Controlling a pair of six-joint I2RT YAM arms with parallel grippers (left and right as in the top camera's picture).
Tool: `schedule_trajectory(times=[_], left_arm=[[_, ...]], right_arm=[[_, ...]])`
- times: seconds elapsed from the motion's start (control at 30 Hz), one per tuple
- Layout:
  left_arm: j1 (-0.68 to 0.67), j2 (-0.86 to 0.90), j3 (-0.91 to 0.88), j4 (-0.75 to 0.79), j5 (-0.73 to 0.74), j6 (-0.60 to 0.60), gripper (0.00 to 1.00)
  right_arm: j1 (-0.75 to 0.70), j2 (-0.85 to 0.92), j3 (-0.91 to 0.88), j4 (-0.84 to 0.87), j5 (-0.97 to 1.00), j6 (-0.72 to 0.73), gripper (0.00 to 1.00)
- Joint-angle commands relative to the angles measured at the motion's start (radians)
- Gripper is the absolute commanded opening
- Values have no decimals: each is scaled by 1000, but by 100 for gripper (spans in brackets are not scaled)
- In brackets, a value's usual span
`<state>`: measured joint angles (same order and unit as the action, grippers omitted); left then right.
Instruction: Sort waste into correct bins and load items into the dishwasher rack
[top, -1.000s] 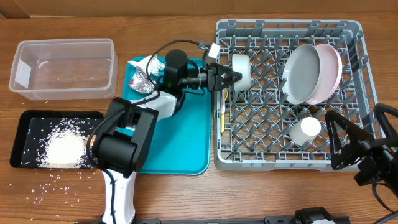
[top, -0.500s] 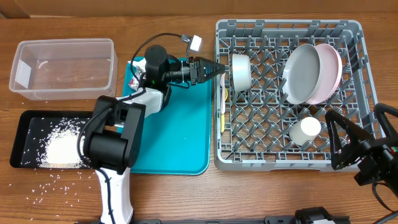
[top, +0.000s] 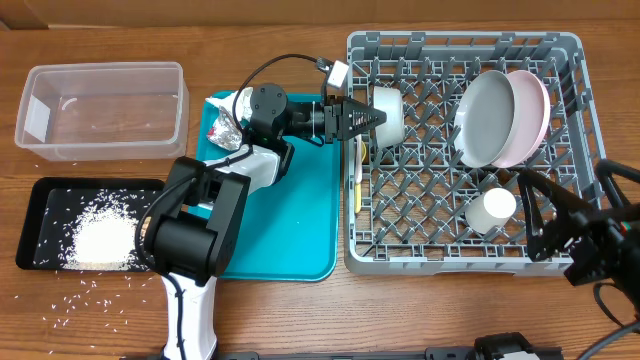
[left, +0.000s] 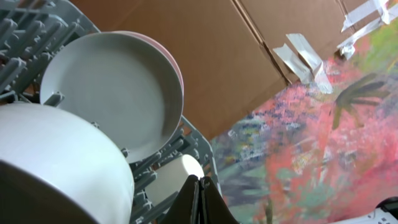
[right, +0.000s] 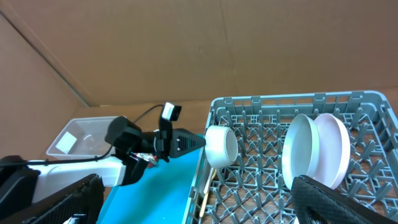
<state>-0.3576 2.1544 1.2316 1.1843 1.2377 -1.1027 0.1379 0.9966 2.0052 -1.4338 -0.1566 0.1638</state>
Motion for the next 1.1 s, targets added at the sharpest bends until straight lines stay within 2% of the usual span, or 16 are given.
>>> schedule_trajectory(times=[0.0, 0.07, 0.13, 0.23, 0.27, 0.3, 0.37, 0.57, 0.63, 0.7, 0.73, 0.77, 0.83, 0.87, 0.9, 1.07], left_arm=[[4, -146, 10, 5, -42, -47, 4], [4, -235, 10, -21, -67, -43, 4], [3, -367, 10, -175, -111, 62, 4], [-5, -559, 13, -789, -338, 430, 4], [-14, -610, 22, -1009, -491, 525, 4], [-35, -685, 45, -1335, -818, 651, 4], [-42, -758, 61, -1574, -1062, 692, 4], [124, -850, 61, -1881, -1196, 716, 6], [180, -855, 61, -1961, -1255, 757, 15], [216, -855, 61, -2029, -1276, 812, 33], [224, -855, 61, -2048, -1274, 831, 49], [227, -854, 61, -2051, -1257, 856, 98], [226, -851, 61, -2016, -1186, 954, 100], [223, -847, 61, -1998, -1172, 980, 83], [220, -845, 61, -1992, -1180, 980, 78], [199, -734, 61, -1962, -1274, 1006, 82]], right_arm=[[-2, 15, 3, 2, 6, 5, 100], [-2, 14, 4, -1, 5, 5, 100], [-2, 14, 4, -9, 5, 5, 100], [-2, 14, 4, -12, -17, 5, 100], [-2, 14, 4, -11, -24, 5, 100], [-2, 14, 4, -11, -28, 5, 100], [-2, 14, 4, -13, -28, 5, 100], [-2, 14, 4, -13, -29, 5, 100], [-2, 14, 4, -13, -40, 5, 100], [-2, 15, 4, -12, -64, 5, 100], [-2, 15, 4, -12, -79, 5, 100], [-2, 15, 4, -12, -90, 5, 100], [-2, 15, 4, -12, -92, 5, 100], [-2, 15, 4, -13, -92, 5, 100], [-2, 14, 4, -14, -92, 5, 100], [-2, 14, 4, -25, -92, 5, 100]])
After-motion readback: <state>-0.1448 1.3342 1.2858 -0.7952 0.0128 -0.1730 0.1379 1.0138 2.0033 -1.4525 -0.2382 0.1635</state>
